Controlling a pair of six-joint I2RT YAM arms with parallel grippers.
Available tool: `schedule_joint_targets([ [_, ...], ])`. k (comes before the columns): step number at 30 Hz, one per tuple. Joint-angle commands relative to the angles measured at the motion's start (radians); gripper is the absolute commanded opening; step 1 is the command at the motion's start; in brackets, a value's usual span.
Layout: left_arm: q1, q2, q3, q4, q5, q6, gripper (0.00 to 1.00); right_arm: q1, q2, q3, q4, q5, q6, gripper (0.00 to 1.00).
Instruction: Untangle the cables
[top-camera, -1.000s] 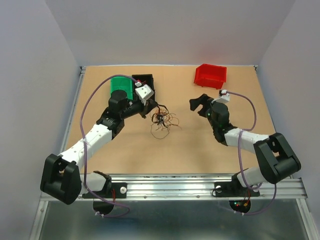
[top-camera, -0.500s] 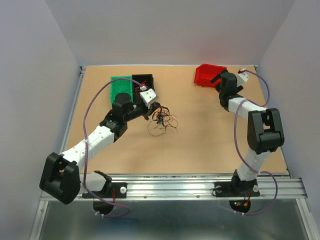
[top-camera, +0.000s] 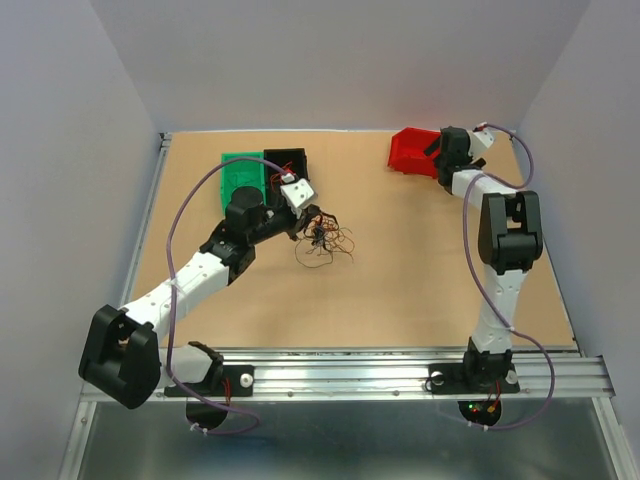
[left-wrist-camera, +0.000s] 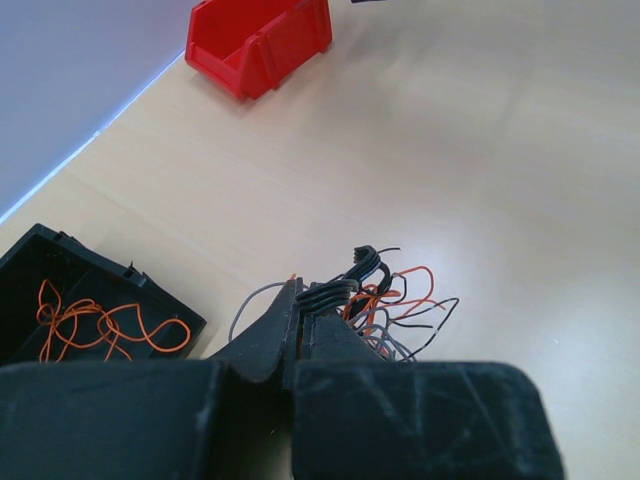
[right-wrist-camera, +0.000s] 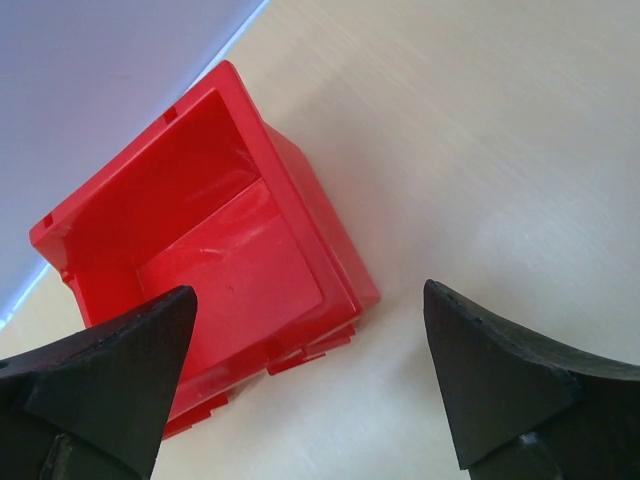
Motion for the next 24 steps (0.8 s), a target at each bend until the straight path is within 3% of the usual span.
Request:
schedule_joint_targets([
  [1, -0.008, -0.035, -0.012, 0.069, -0.001, 0.016, 0.0, -0.009, 0.023, 0.092, -0.004, 0.025, -0.03, 1.0],
  [8, -0.01, -0.034, -0.009, 0.066, -0.001, 0.017, 0.0, -0.013, 0.046, 0.085, -0.007, -0.018, -0.033, 0.74],
  [9, -0.01, -0.039, -0.012, 0.066, 0.0, 0.017, 0.0, -0.014, 0.044, 0.079, -0.007, -0.027, -0.035, 0.64],
  [15, -0.011, -0.052, -0.017, 0.066, 0.005, 0.016, 0.0, -0.013, -0.038, 0.011, -0.007, -0.045, -0.038, 0.37],
  [24, -0.014, -0.066, -0.02, 0.063, 0.006, 0.016, 0.0, -0.013, -0.224, -0.162, -0.007, -0.153, -0.067, 0.14],
])
